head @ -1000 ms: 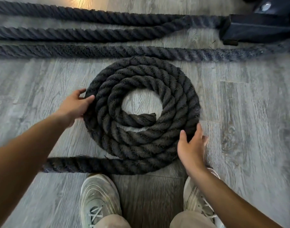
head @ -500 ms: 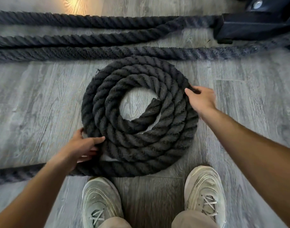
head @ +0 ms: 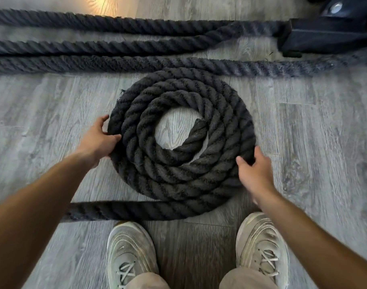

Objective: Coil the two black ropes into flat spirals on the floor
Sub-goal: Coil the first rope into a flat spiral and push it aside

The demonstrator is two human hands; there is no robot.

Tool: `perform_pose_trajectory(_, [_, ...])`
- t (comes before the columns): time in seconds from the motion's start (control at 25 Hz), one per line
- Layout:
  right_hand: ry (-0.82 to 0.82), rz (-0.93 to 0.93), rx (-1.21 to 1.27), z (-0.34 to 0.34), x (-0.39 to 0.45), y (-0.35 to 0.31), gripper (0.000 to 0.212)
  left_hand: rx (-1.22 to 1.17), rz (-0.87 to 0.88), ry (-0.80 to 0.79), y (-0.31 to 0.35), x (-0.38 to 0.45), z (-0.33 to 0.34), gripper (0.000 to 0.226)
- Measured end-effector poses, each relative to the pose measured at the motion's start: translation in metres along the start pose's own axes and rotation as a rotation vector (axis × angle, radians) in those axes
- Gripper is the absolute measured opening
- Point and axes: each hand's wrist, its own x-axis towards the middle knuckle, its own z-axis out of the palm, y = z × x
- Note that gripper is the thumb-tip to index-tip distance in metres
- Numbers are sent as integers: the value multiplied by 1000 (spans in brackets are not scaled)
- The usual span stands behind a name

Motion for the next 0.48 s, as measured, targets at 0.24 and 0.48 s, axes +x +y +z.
perform_pose_trajectory(0.24, [131, -152, -53, -22, 72, -75, 35, 34, -197, -38, -39, -78, 27, 81])
perform_pose_trajectory(0.48, [128, -68, 47, 1, 6, -18, 57, -72, -147, 49, -21, -38, 0, 75])
